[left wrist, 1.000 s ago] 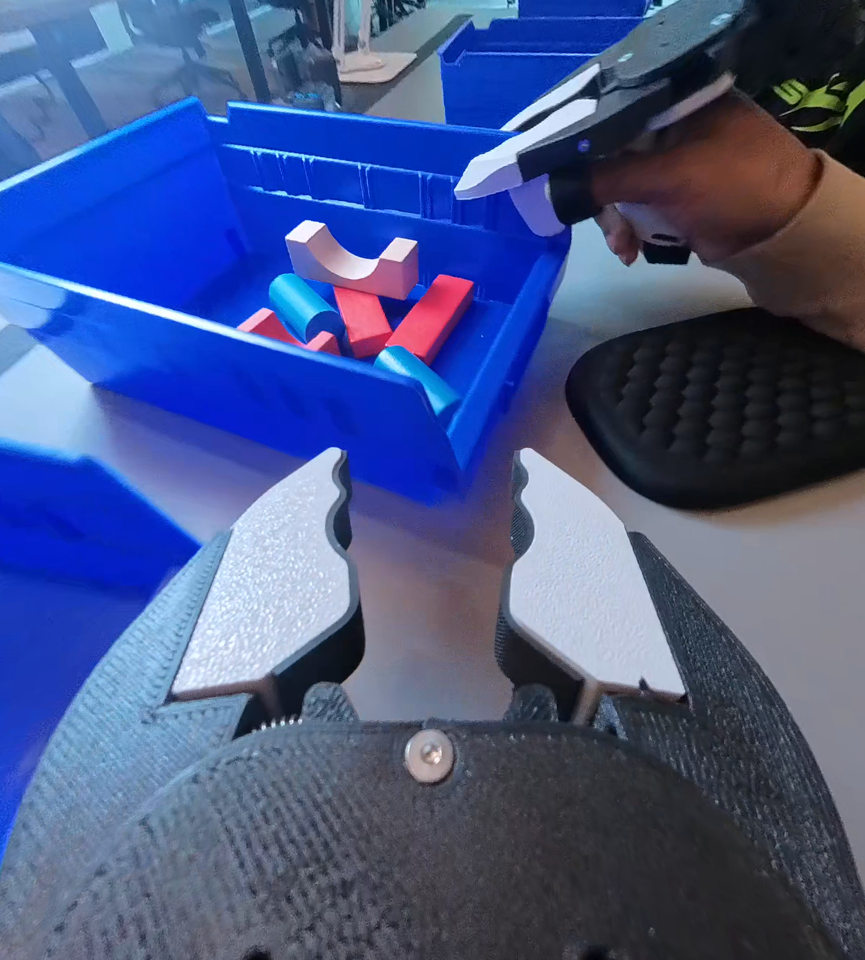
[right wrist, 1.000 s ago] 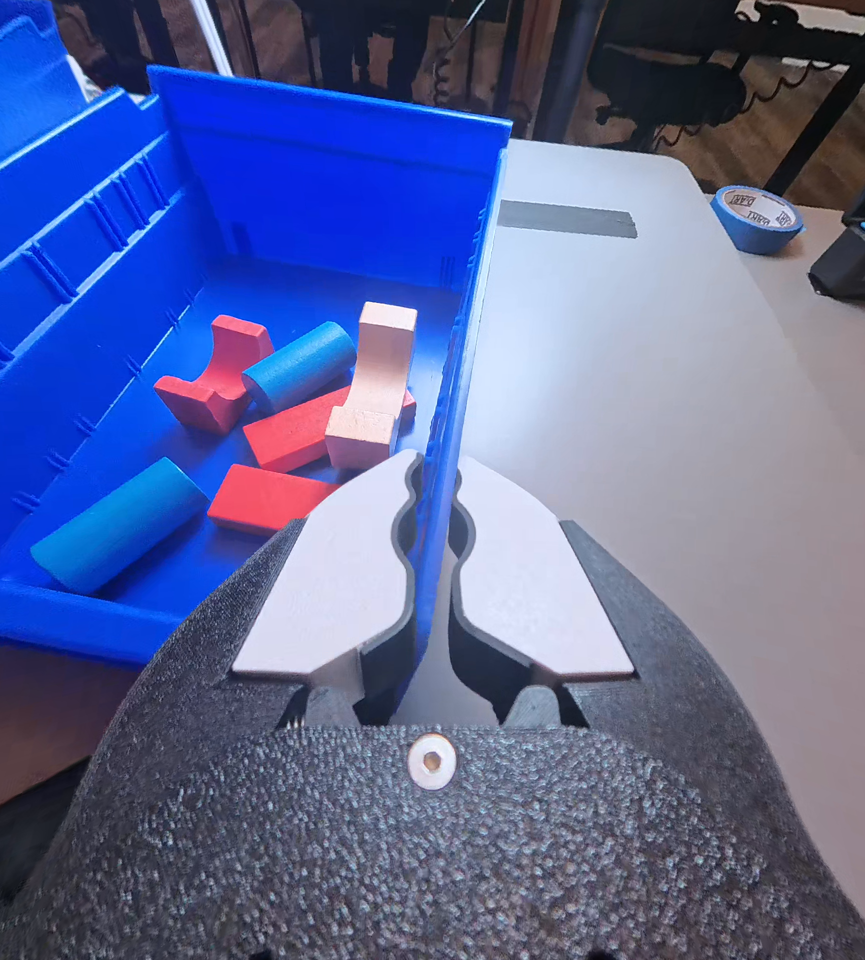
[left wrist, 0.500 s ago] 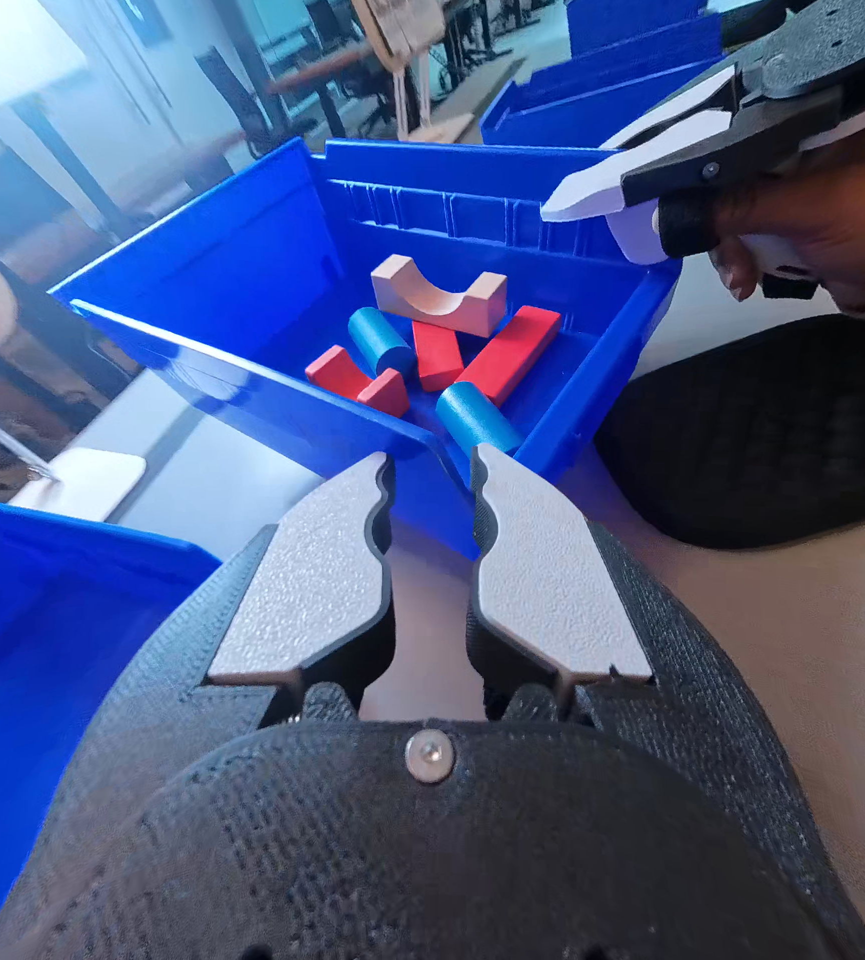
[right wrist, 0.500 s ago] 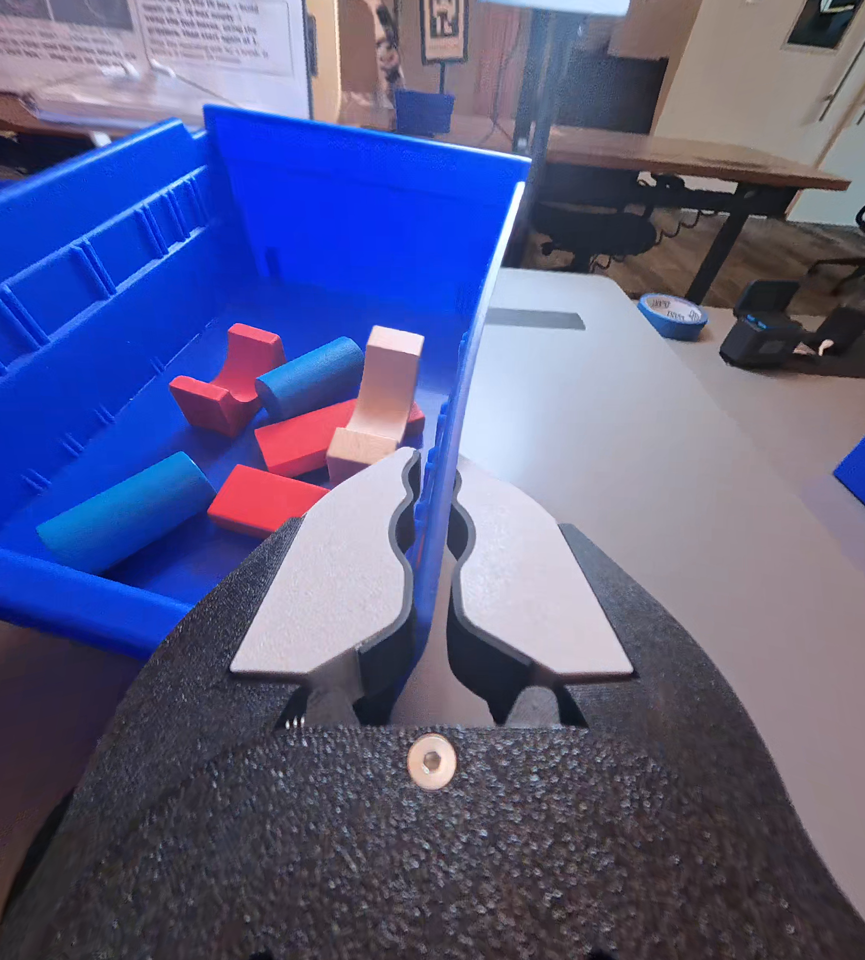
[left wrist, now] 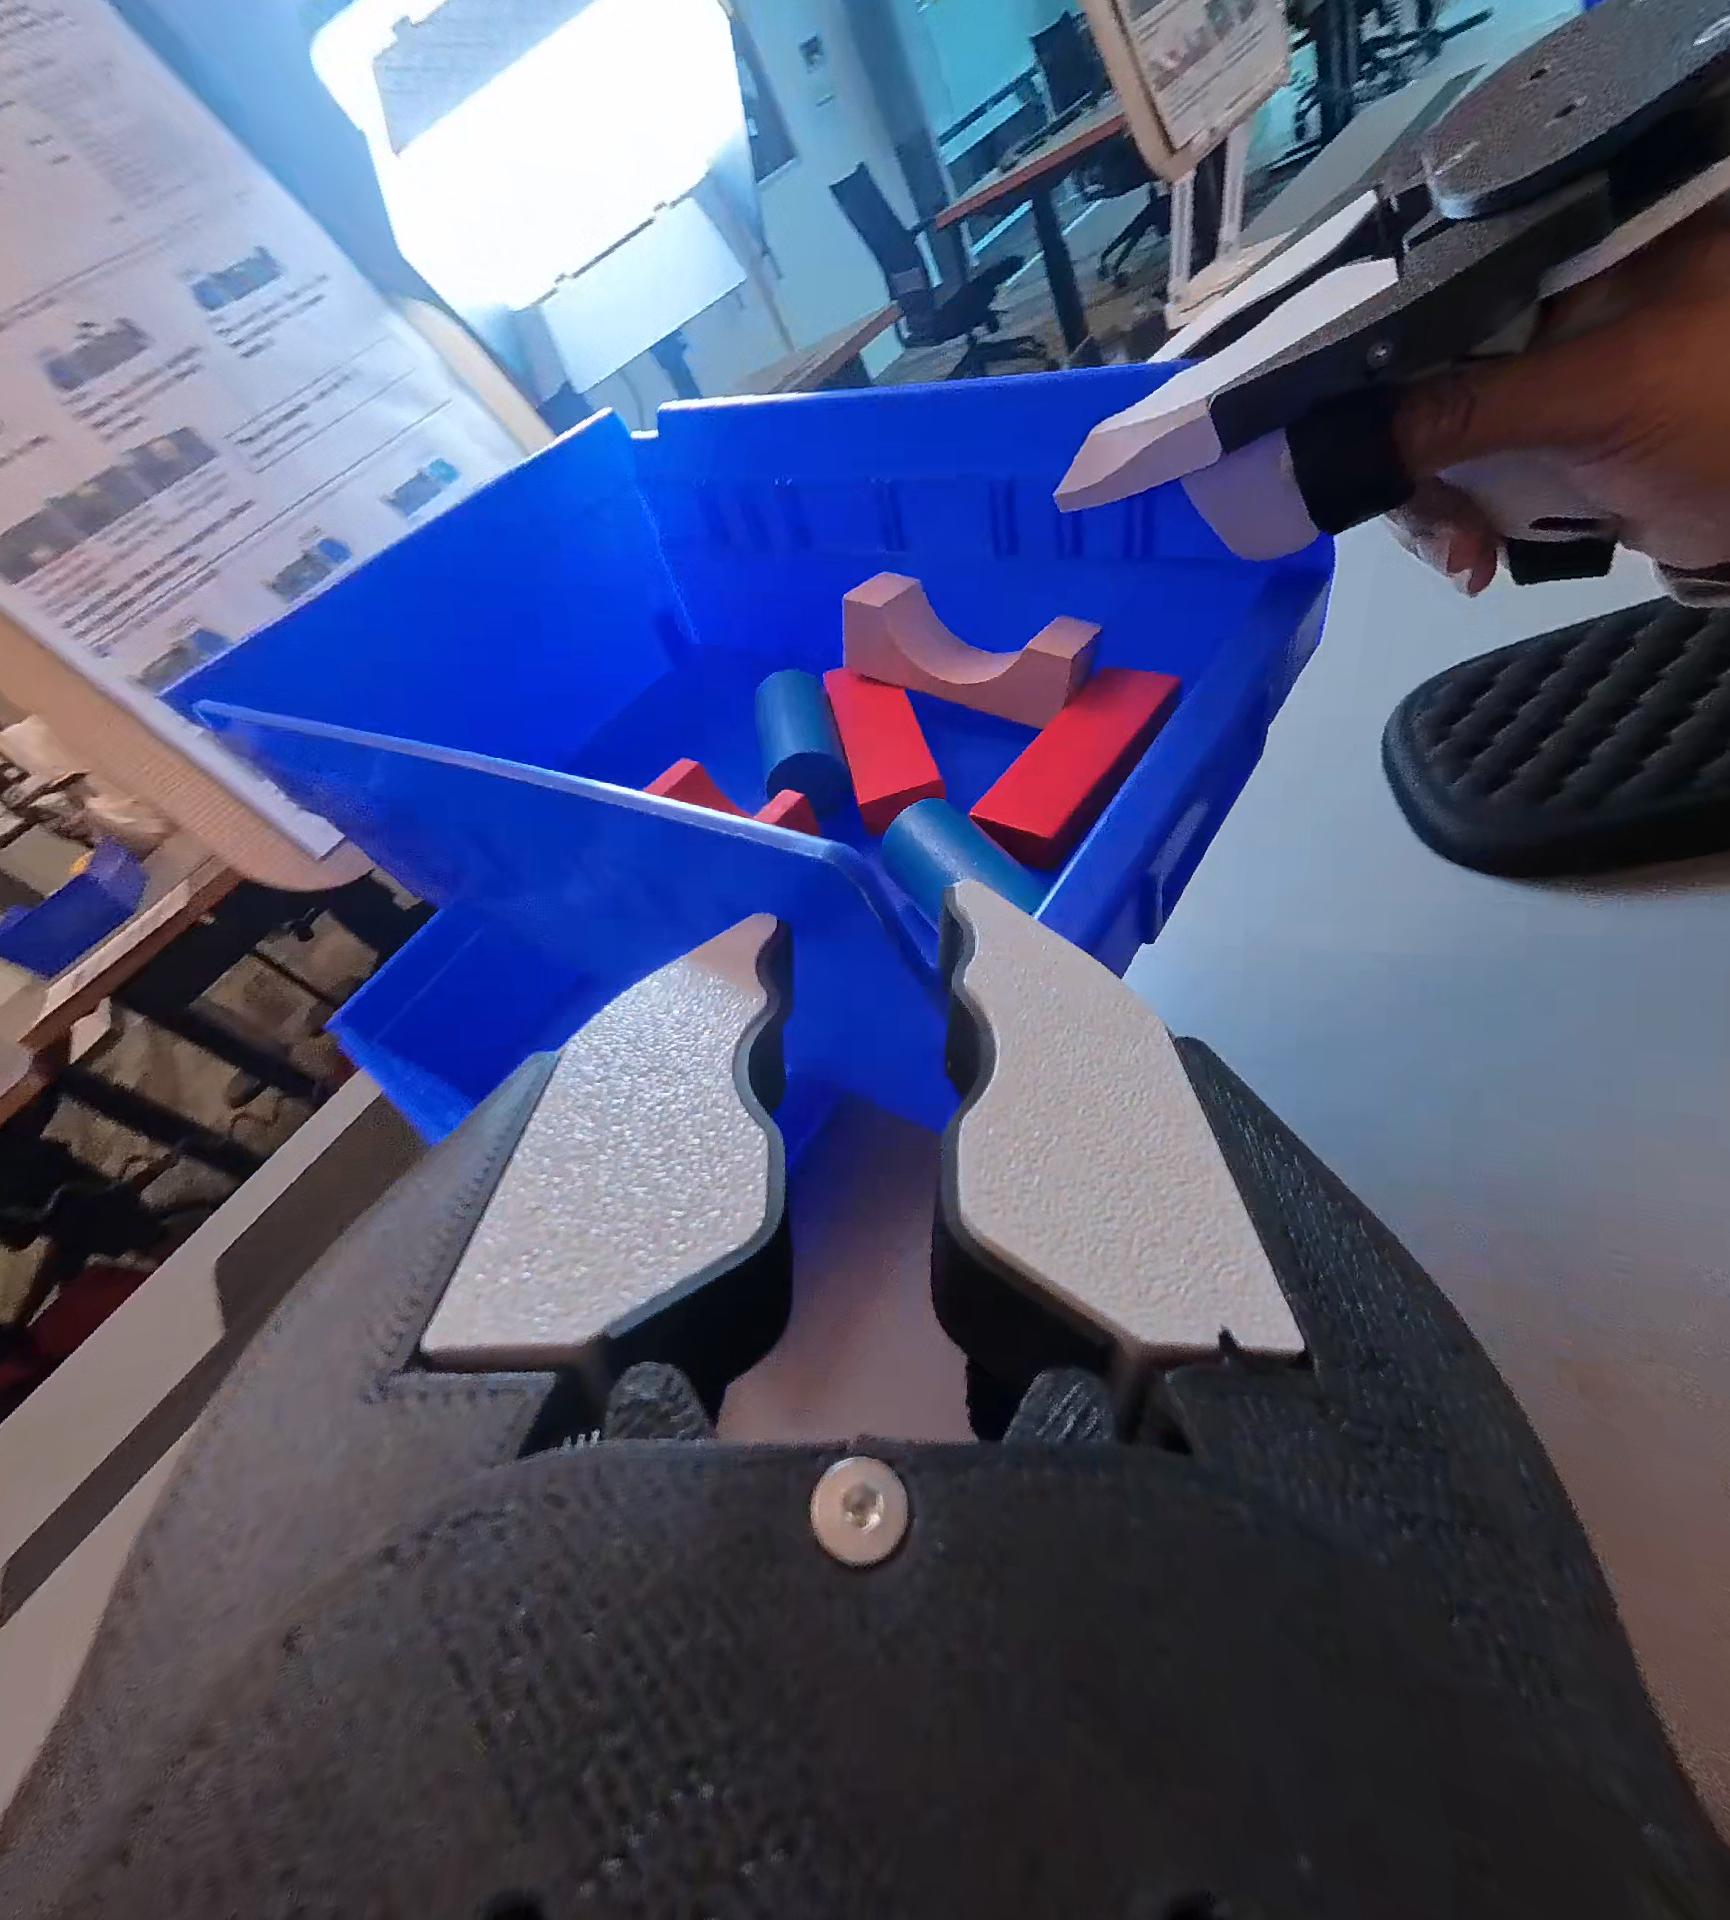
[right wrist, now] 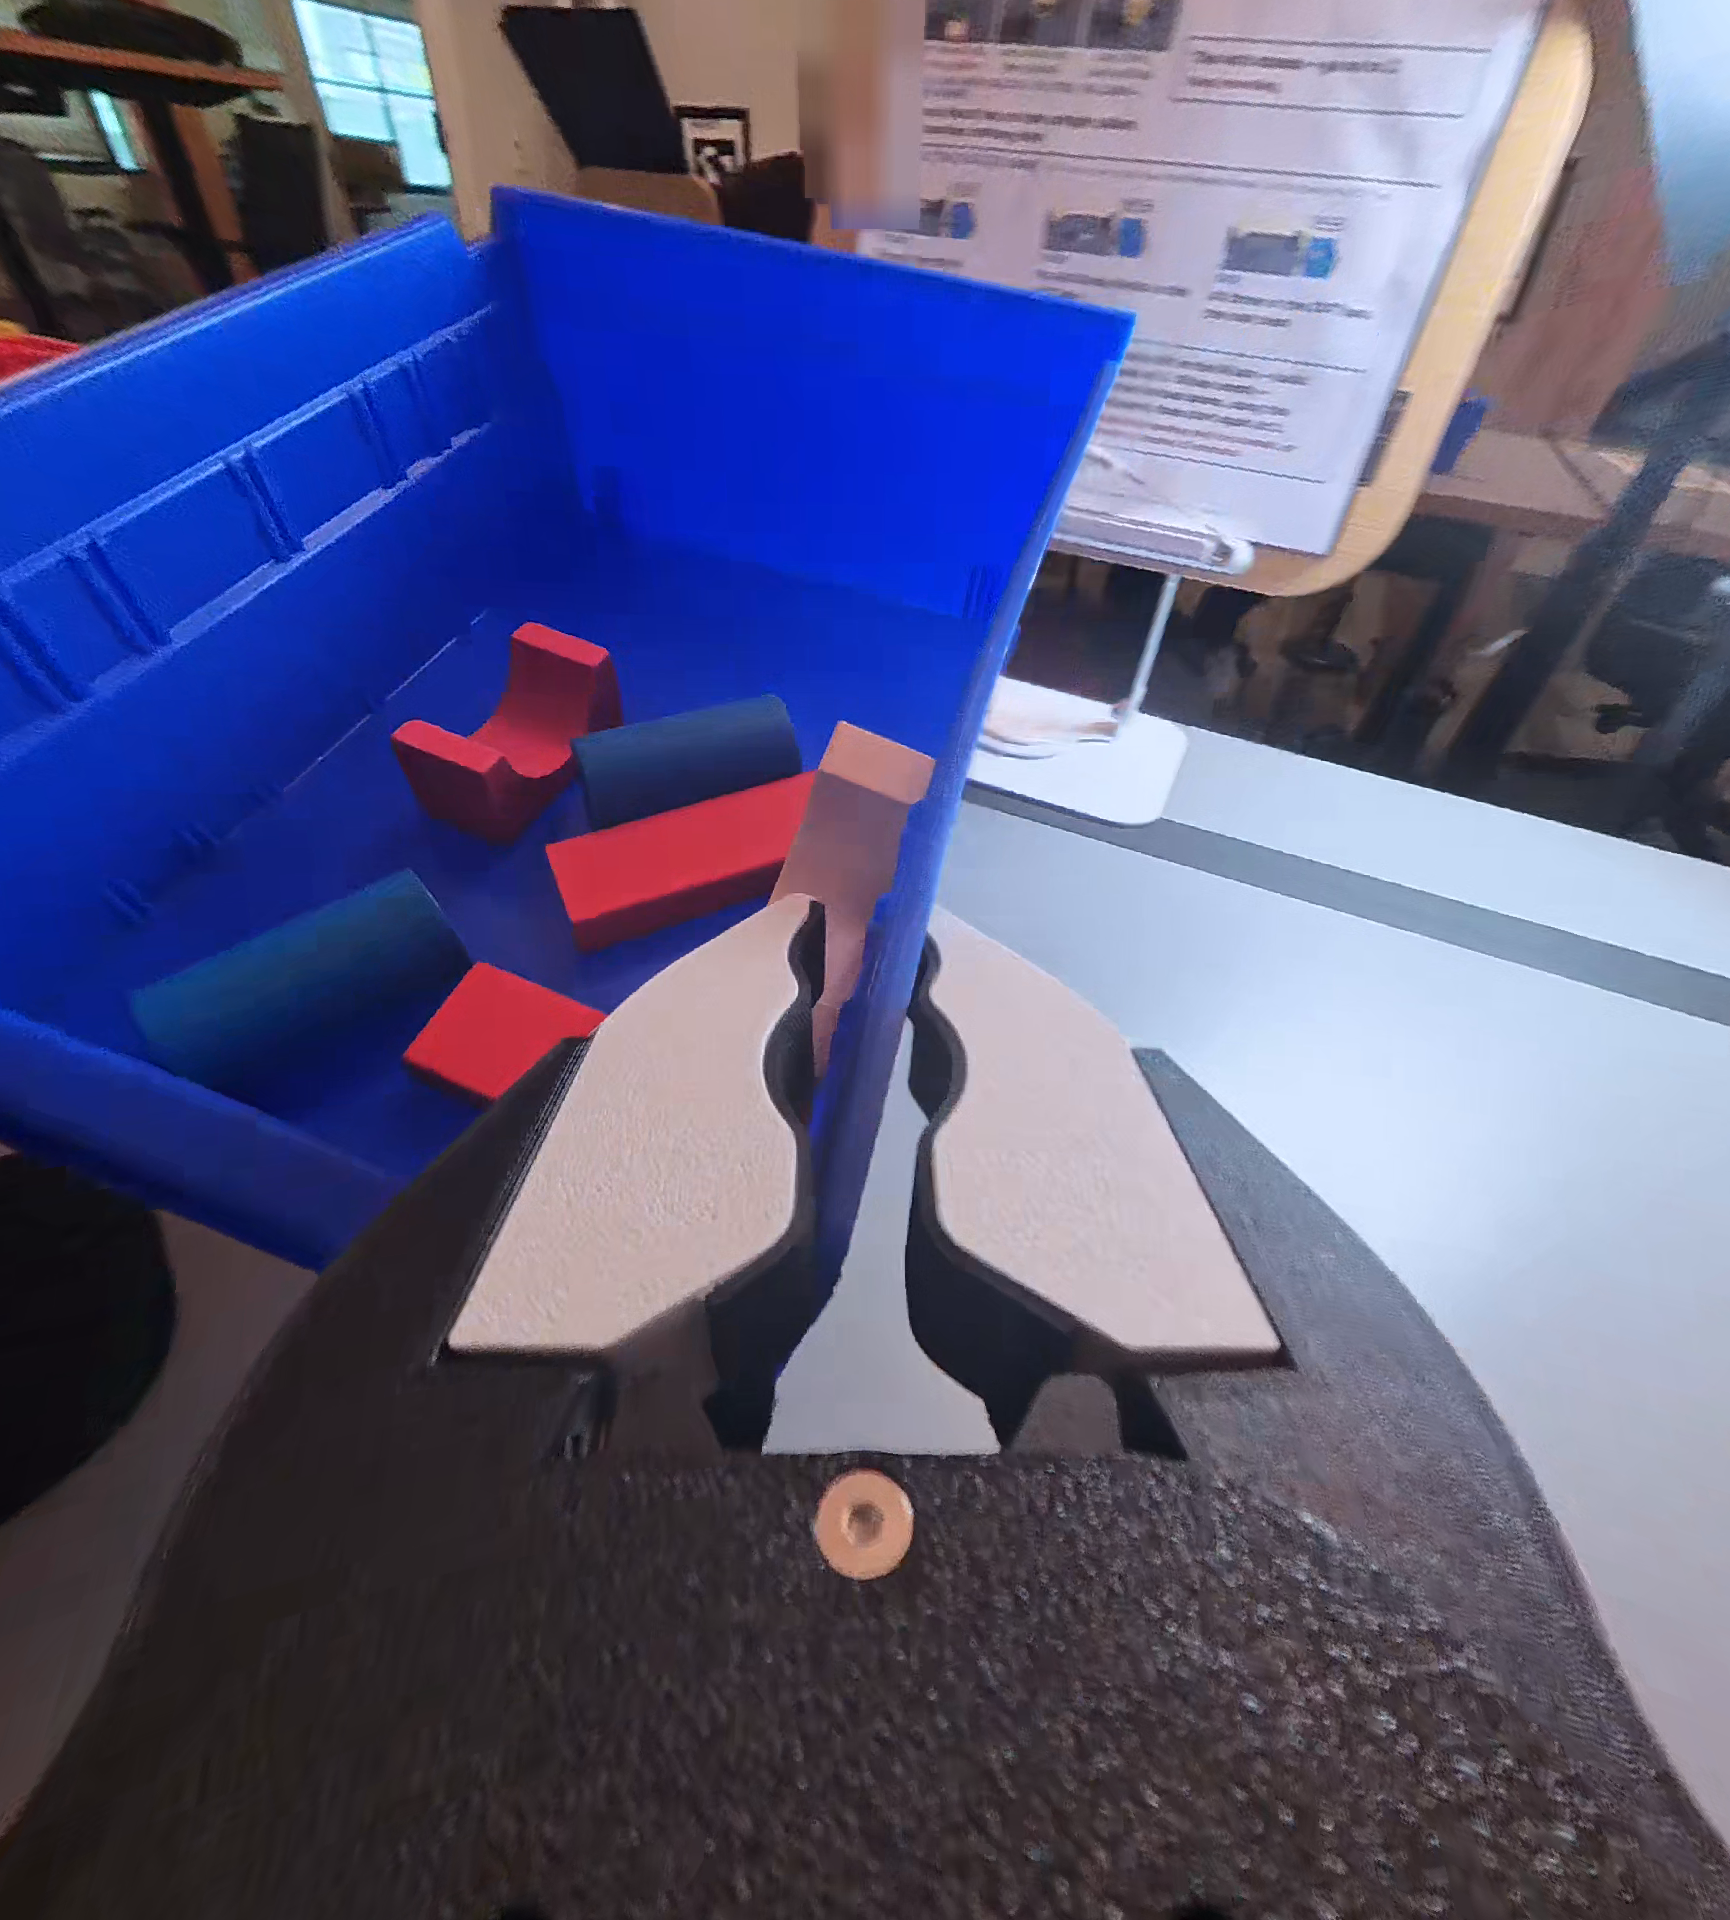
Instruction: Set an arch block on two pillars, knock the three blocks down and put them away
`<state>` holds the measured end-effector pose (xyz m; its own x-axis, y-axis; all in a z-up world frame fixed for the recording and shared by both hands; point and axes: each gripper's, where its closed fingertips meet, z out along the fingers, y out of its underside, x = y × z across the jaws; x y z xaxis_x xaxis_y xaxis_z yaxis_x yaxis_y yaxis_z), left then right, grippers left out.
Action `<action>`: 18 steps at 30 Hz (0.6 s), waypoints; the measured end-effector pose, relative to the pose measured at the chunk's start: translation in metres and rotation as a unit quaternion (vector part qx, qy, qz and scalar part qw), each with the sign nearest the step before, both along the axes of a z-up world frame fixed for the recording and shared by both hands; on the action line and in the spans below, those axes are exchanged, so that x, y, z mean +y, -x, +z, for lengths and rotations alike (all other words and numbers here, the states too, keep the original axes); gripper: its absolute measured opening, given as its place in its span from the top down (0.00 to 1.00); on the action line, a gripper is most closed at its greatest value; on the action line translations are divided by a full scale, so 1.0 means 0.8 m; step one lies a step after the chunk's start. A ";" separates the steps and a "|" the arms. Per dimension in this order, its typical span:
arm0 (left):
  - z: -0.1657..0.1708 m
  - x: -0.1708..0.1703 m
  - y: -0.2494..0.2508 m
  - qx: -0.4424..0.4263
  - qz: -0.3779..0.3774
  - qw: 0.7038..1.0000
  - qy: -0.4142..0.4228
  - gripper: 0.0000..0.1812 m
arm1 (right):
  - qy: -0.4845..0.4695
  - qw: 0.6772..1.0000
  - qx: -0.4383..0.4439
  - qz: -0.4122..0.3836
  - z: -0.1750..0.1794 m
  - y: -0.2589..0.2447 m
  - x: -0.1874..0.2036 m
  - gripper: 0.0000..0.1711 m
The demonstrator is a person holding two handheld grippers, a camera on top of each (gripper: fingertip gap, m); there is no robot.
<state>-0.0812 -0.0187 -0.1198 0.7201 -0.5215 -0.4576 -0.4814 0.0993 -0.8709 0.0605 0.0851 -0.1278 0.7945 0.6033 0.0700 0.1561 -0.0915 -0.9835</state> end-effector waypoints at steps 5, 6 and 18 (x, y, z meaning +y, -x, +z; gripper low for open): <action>-0.017 -0.052 0.055 0.076 0.004 0.997 0.024 0.81 | -0.011 0.998 -0.006 0.064 0.001 0.072 -0.020 0.95; -0.029 -0.067 0.059 0.101 -0.020 0.994 0.049 0.80 | -0.012 0.997 -0.005 0.069 0.001 0.080 -0.023 0.97; -0.083 -0.186 0.067 0.141 -0.231 0.944 0.187 0.91 | 0.080 0.976 0.009 0.204 -0.032 0.165 -0.067 0.97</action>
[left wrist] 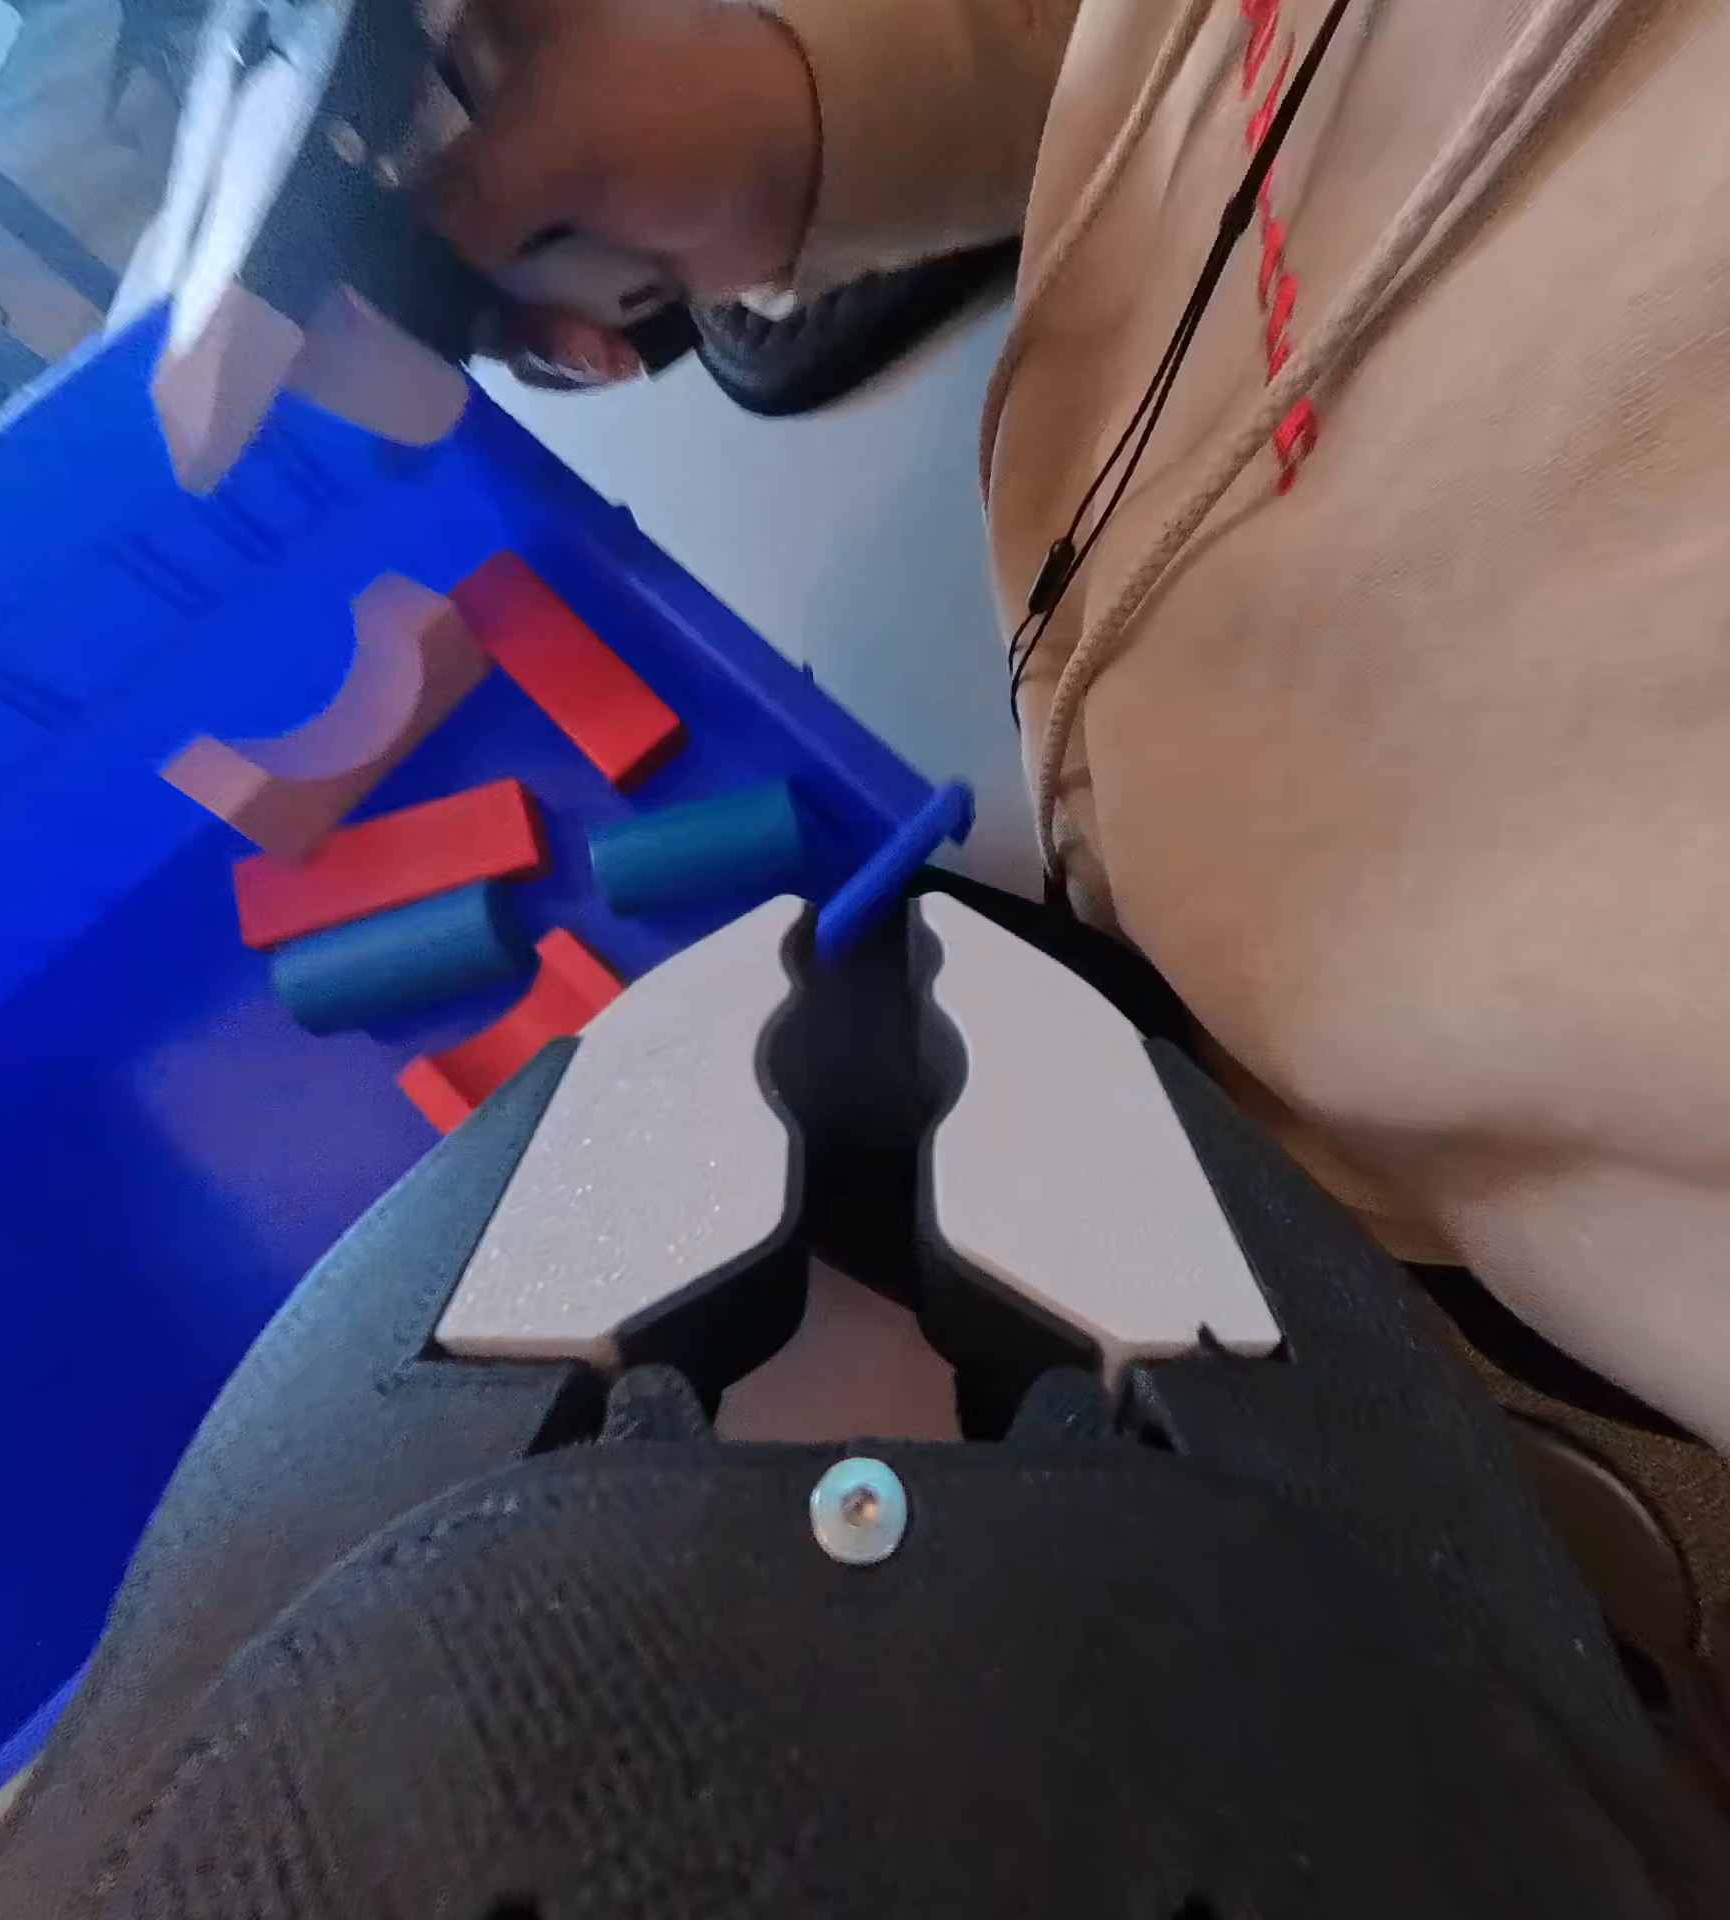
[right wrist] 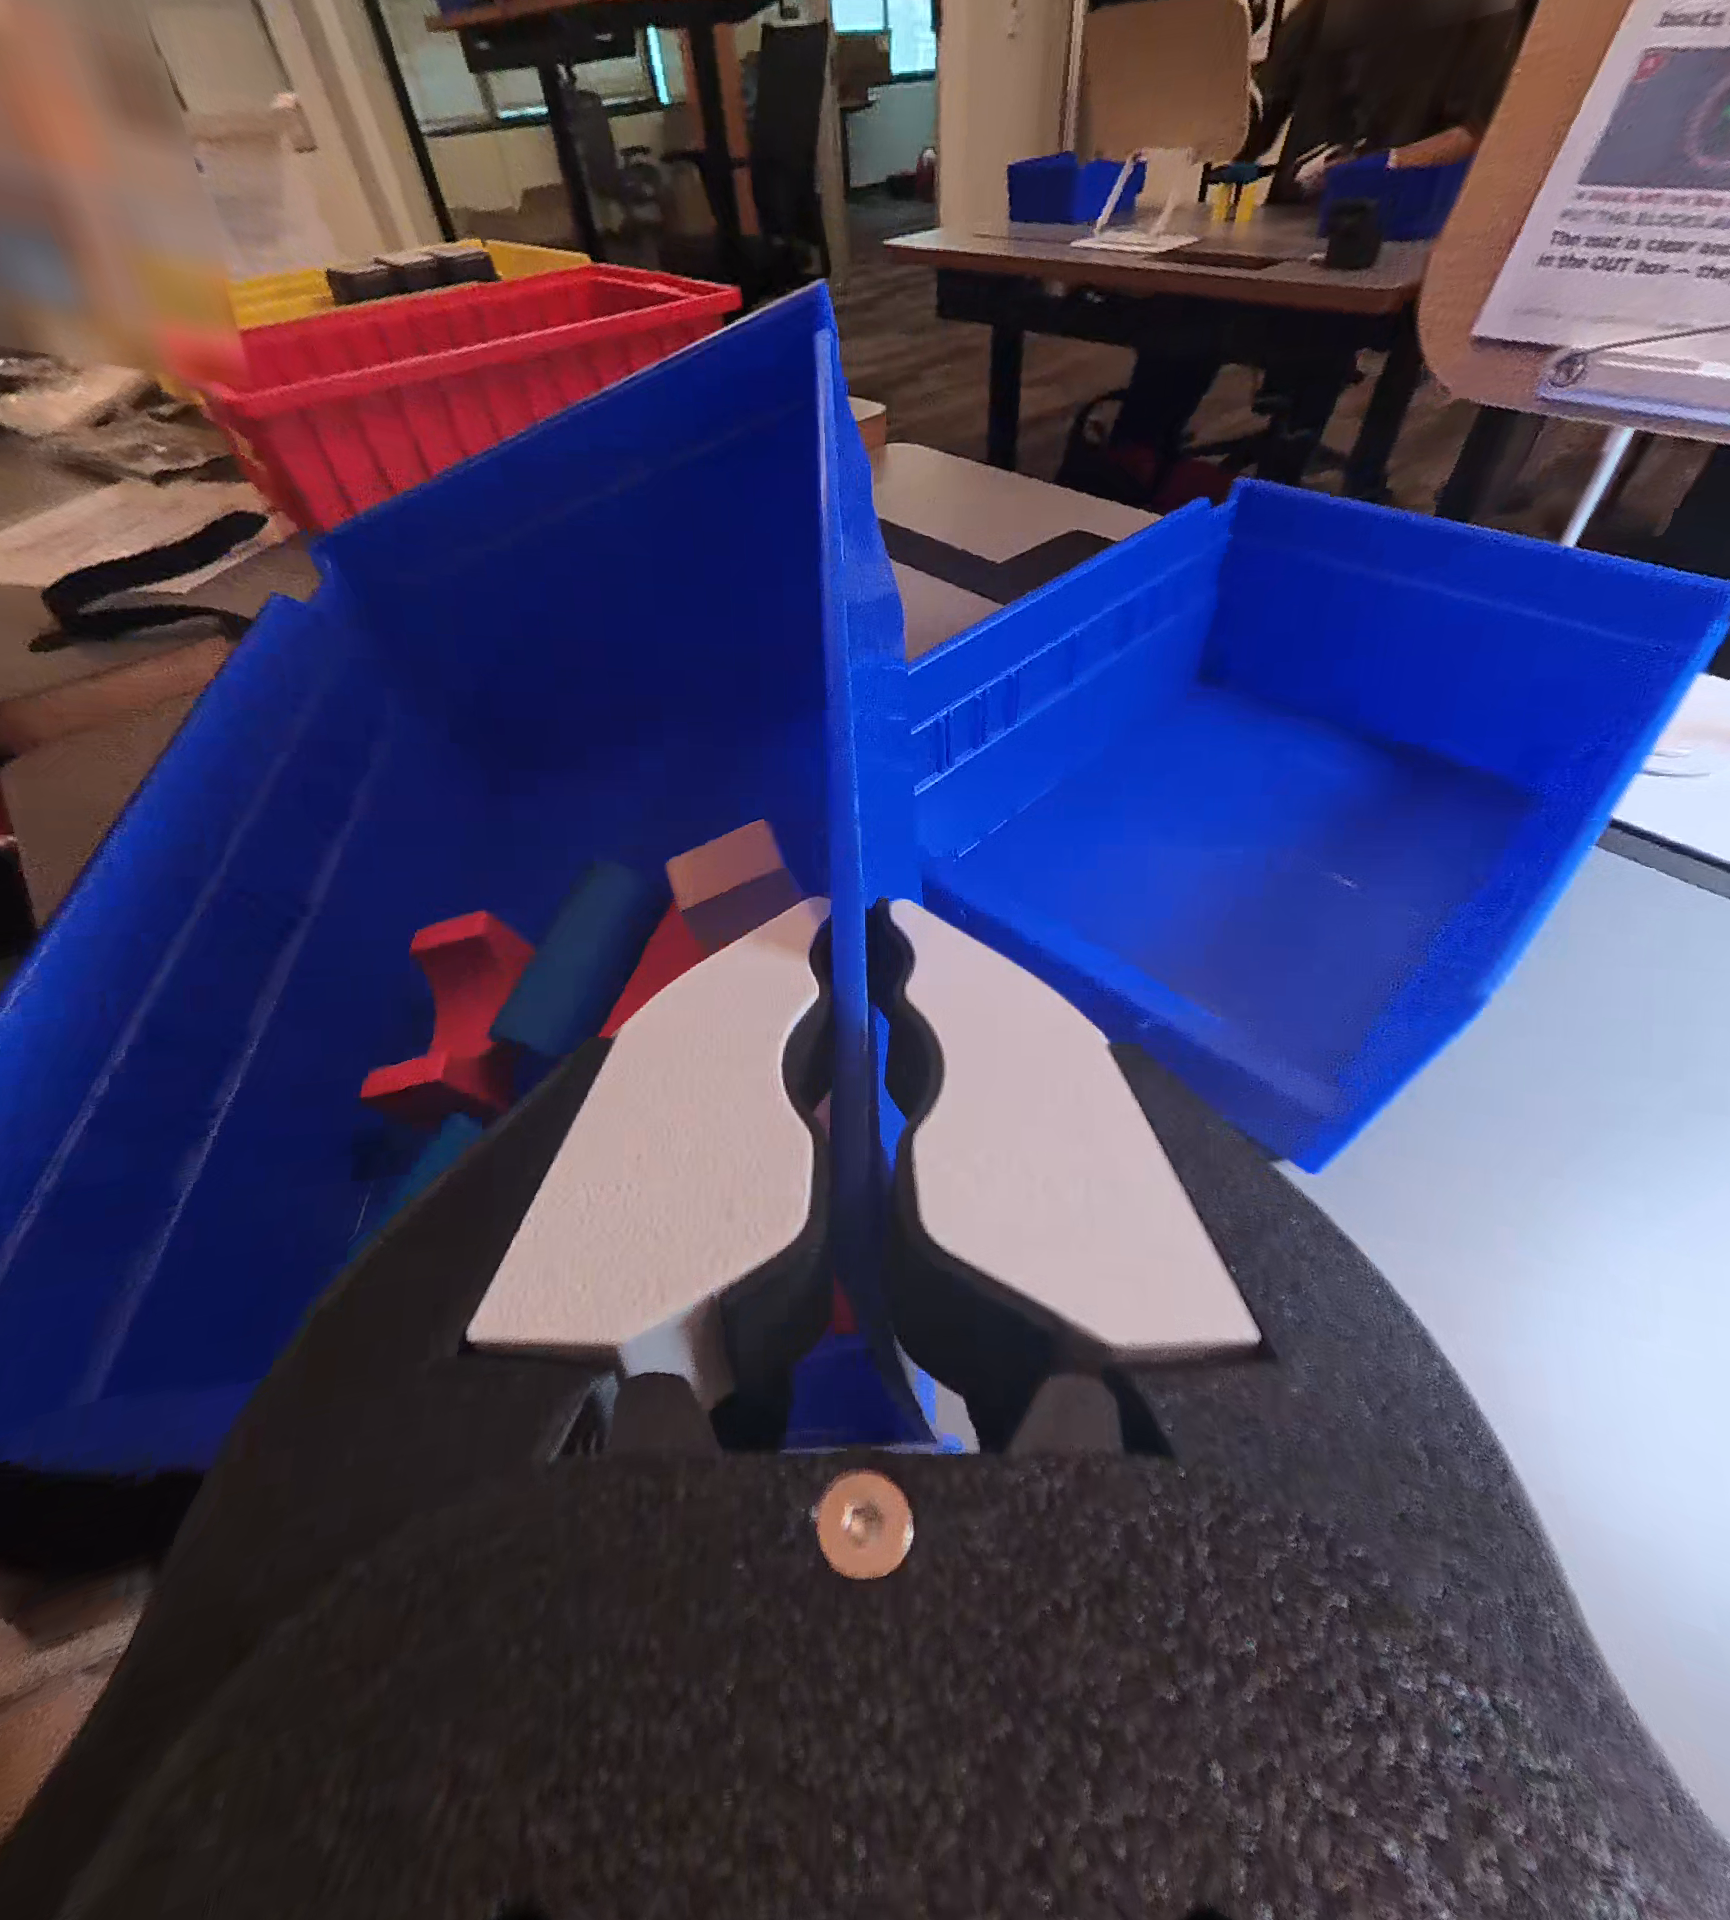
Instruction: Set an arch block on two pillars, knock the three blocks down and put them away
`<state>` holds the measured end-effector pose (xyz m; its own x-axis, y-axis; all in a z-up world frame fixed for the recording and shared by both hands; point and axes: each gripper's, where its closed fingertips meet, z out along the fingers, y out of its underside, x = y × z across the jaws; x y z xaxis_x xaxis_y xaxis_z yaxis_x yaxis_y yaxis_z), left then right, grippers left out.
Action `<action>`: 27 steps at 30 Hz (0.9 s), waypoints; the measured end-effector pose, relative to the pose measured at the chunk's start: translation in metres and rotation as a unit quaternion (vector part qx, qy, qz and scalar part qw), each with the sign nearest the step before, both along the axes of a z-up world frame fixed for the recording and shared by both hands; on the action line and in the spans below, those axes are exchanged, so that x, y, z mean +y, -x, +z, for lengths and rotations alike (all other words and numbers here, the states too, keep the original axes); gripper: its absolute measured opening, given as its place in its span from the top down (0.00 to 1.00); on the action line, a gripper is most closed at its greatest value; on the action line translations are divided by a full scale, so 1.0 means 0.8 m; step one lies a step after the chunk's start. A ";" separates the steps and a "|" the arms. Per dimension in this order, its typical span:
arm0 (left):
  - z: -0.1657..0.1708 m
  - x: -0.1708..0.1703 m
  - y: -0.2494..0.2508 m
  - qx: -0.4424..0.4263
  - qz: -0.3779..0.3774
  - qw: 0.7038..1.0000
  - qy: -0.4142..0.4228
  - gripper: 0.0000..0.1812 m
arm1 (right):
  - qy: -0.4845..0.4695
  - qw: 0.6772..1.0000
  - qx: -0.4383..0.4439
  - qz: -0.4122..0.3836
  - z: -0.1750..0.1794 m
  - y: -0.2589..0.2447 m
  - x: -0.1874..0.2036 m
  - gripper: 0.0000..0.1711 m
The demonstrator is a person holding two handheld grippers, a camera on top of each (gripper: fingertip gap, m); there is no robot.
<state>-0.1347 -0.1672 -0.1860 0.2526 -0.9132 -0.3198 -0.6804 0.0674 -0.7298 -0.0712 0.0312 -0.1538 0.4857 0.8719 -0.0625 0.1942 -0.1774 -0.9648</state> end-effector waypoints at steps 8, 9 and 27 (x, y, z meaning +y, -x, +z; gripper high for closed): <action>0.010 0.005 0.034 0.029 0.024 0.996 -0.076 0.77 | 0.049 0.999 -0.006 0.021 -0.026 0.027 -0.019 0.98; 0.003 0.005 0.033 0.047 0.016 0.995 -0.087 0.75 | 0.057 0.998 -0.008 0.023 -0.032 0.029 -0.019 0.98; -0.050 0.024 0.090 0.277 -0.015 0.956 -0.099 0.93 | 0.035 0.999 0.001 0.015 -0.029 0.001 0.006 0.68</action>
